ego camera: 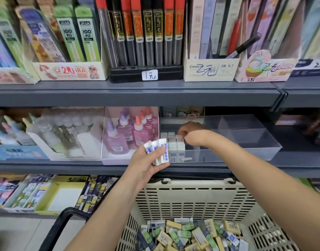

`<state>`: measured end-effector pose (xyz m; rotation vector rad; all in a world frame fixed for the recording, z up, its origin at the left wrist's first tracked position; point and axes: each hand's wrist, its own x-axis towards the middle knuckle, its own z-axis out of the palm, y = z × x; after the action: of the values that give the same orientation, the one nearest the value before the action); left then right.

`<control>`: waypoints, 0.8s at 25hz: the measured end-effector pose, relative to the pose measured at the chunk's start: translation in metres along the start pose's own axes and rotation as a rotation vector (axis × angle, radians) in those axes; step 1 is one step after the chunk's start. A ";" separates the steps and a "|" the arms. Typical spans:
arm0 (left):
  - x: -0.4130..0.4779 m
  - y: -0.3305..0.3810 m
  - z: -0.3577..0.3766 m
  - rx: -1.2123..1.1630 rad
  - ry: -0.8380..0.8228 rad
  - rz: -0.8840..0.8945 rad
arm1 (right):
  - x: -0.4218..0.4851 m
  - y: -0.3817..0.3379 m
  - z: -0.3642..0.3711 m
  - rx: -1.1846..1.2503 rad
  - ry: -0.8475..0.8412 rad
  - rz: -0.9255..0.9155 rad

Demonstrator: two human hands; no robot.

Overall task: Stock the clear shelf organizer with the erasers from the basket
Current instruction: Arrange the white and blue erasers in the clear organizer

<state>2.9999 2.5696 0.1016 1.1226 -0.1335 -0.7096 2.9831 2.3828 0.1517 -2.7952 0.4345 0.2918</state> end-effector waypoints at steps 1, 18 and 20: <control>0.000 0.000 0.000 0.001 -0.004 -0.002 | 0.001 -0.001 0.000 -0.027 -0.018 0.003; -0.001 0.007 0.005 0.033 -0.030 0.004 | -0.017 -0.001 -0.016 0.055 0.130 -0.016; -0.002 0.008 0.009 0.078 -0.059 0.014 | -0.032 -0.007 -0.014 0.260 0.161 -0.122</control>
<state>2.9980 2.5655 0.1129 1.1743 -0.2202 -0.7308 2.9573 2.3932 0.1747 -2.5843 0.3102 -0.0169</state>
